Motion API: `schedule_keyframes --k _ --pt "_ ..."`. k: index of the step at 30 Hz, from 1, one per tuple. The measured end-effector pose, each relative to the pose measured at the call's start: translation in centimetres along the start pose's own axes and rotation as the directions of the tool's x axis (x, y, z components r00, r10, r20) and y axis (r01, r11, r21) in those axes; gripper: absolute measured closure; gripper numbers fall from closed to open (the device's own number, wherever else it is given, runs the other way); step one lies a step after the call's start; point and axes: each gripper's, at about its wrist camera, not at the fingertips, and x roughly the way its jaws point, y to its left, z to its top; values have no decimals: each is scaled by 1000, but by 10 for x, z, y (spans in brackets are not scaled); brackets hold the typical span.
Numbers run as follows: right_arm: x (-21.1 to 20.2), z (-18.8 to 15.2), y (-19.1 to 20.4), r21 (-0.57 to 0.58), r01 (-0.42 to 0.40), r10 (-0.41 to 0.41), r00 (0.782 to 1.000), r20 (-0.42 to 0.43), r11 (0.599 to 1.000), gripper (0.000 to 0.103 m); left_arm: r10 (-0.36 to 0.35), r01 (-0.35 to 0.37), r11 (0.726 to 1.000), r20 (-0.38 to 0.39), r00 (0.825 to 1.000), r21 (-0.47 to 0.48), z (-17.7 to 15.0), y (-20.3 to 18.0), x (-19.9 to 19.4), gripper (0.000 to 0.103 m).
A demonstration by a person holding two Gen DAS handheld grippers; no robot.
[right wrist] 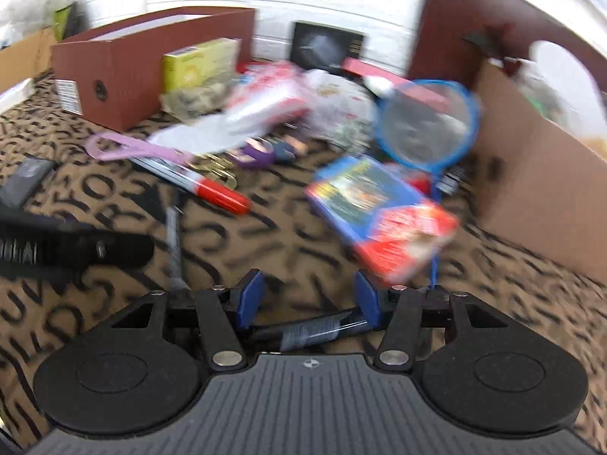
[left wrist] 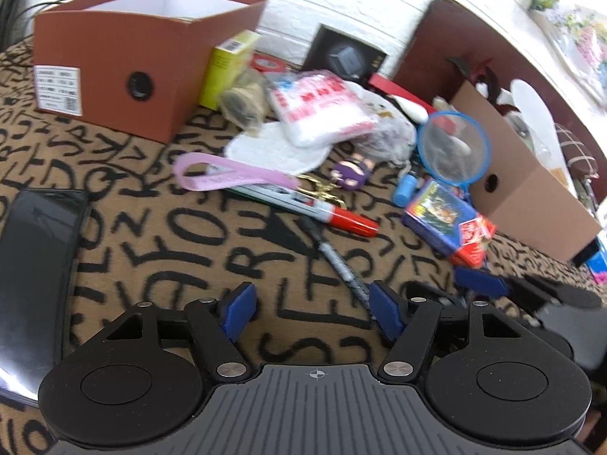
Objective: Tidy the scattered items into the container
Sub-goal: 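Grasp a black marker with the left gripper while the right gripper grasps another black marker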
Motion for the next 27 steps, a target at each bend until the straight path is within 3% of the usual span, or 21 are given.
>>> schedule_keyframes --k 8,13,15,17,22,24,27 --pt "-19 -25 -27 83 37 -35 999 -19 996 45 -14 15 998 -12 1000 69 -1 -25 14 27" --pt "-34 -29 -33 73 5 -9 998 54 997 47 -15 18 994 -30 999 112 -2 -34 18 47" --pt "-40 -29 -39 73 17 -22 998 62 997 47 -7 11 993 -31 999 115 -2 -32 20 67" --pt "-44 -29 -46 78 41 -45 998 51 996 46 -6 9 995 -30 1000 102 -1 -28 22 81" --pt "-45 -38 -56 147 62 -60 998 -15 987 43 -27 32 994 -47 999 106 0 -23 19 86" --pt "-45 -42 -53 160 89 -84 996 -39 983 36 -68 77 989 -80 995 123 -1 -21 17 87" --pt "-39 -47 -50 190 32 -20 998 -63 981 42 -125 141 983 -130 984 121 -3 -17 14 88"
